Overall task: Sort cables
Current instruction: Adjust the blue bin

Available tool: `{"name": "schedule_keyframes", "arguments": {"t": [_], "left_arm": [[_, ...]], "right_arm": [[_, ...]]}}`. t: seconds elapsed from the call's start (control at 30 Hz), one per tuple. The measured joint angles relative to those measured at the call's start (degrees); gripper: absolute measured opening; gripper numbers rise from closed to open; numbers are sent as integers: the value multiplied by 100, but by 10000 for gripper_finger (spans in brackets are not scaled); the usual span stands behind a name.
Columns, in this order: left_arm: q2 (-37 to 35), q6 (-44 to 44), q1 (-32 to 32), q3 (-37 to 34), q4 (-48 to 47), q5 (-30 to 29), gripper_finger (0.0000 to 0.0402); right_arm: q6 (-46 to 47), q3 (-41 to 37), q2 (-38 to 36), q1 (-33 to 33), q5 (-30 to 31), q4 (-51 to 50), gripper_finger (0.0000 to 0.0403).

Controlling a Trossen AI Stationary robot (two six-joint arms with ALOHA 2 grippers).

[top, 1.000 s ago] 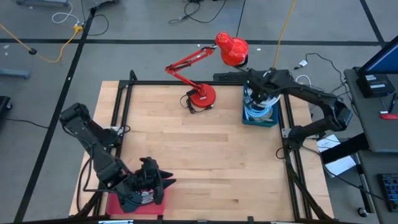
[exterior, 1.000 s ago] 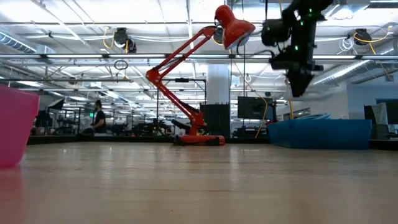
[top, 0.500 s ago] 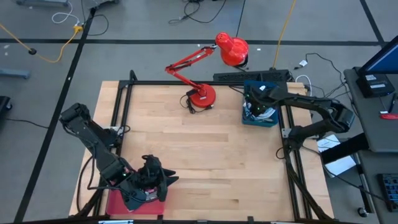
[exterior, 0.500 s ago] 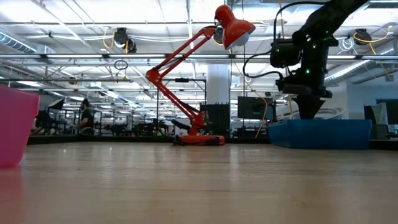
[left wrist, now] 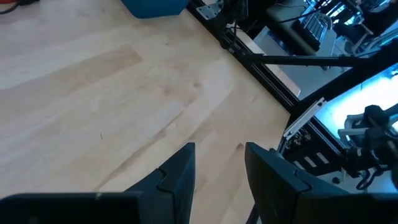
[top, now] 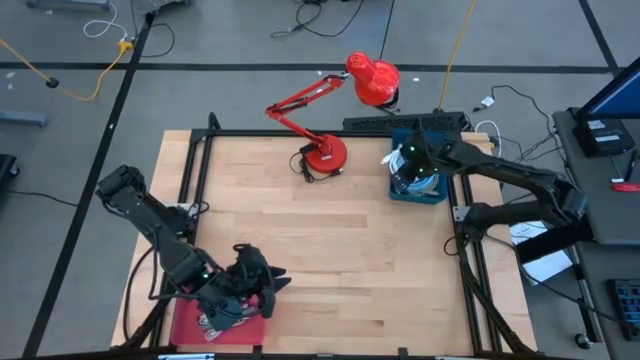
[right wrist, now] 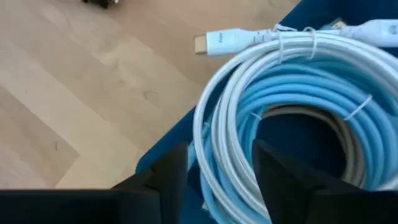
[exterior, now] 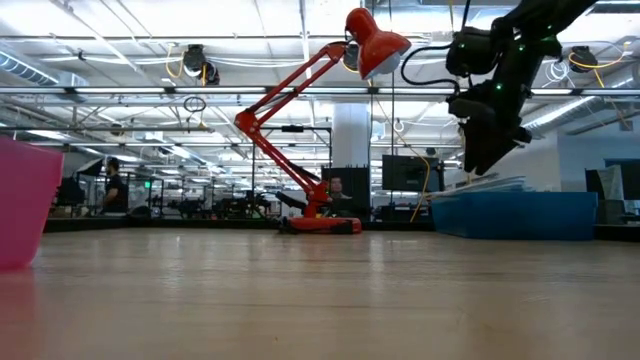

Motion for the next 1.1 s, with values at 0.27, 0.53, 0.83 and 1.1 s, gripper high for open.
{"name": "schedule_keyframes", "arguments": {"t": [0.27,0.53,0.83,1.1], "left_arm": [[0,108,46,2,-4,52,140],[-2,118,70,4,-4,53,140],[-2,310,218,4,-8,-10,140],[-4,498,525,7,11,490,140]], "right_arm": [[125,3,-527,4,192,-252,160],[546,7,-1042,281,-943,-610,40],[1232,19,-912,1871,-236,-40,1],[965,15,358,2033,59,581,0]]}}
